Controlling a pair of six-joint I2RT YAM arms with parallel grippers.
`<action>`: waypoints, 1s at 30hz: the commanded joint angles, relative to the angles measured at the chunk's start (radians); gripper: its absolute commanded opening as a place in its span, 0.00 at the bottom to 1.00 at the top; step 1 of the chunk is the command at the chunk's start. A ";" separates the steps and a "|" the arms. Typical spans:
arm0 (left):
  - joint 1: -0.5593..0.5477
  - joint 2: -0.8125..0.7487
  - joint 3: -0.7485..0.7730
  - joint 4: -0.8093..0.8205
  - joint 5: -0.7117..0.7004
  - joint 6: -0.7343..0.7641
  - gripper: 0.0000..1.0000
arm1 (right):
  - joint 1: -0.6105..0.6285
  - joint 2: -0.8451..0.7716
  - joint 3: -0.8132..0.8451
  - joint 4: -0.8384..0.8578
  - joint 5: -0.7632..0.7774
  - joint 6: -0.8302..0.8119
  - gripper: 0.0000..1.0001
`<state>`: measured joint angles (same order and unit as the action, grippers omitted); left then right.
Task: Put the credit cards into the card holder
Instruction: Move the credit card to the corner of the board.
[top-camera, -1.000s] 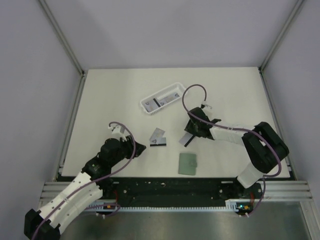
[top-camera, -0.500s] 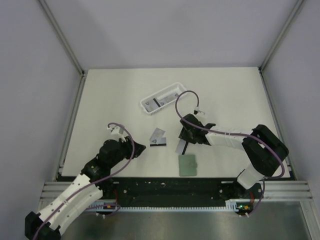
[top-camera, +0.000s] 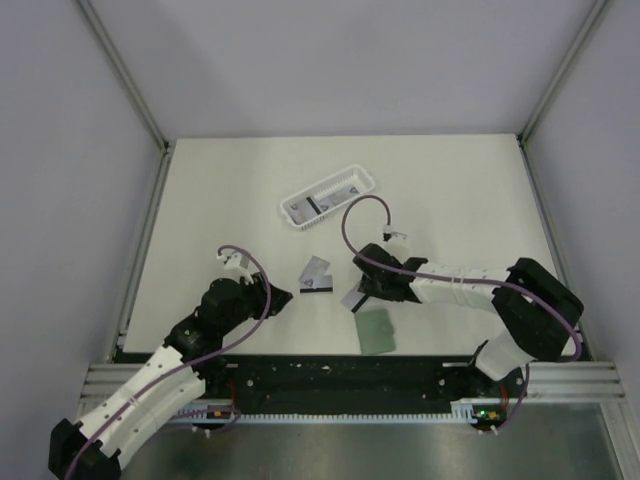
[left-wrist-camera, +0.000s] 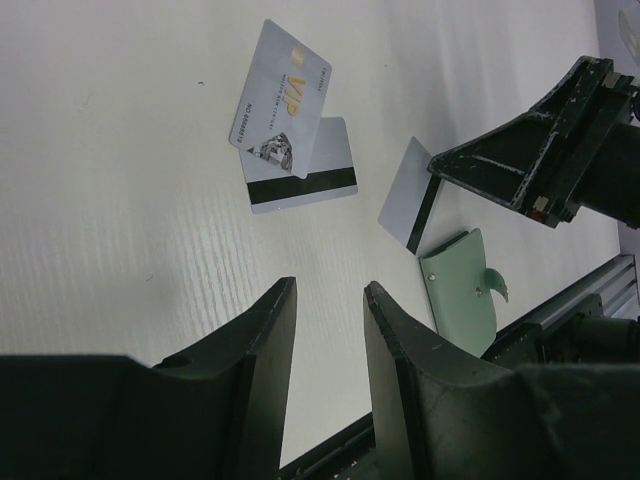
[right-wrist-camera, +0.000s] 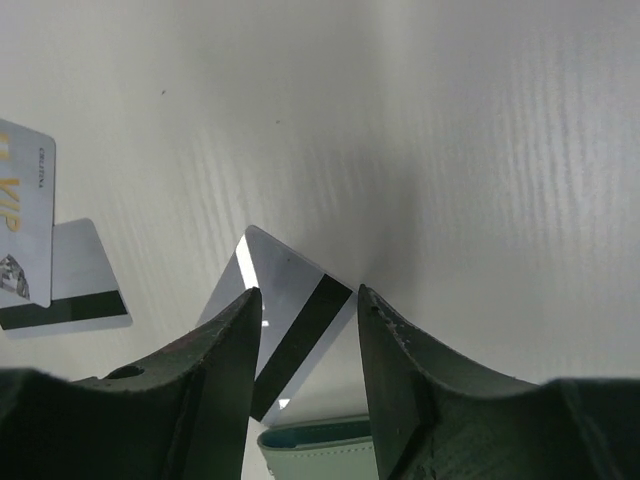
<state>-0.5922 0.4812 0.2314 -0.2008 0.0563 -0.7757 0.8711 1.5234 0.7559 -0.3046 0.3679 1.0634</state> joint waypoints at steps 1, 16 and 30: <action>0.005 0.000 -0.009 0.055 0.008 0.001 0.39 | 0.078 0.124 -0.004 -0.185 -0.049 0.020 0.44; 0.005 -0.001 -0.020 0.051 0.001 0.004 0.39 | 0.224 0.179 0.083 -0.090 -0.090 -0.028 0.44; 0.003 0.088 -0.066 0.192 0.105 0.027 0.29 | 0.141 0.096 0.129 -0.028 -0.013 -0.204 0.45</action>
<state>-0.5922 0.5423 0.1795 -0.1188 0.1013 -0.7719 1.0538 1.5909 0.8520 -0.3737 0.3626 0.9489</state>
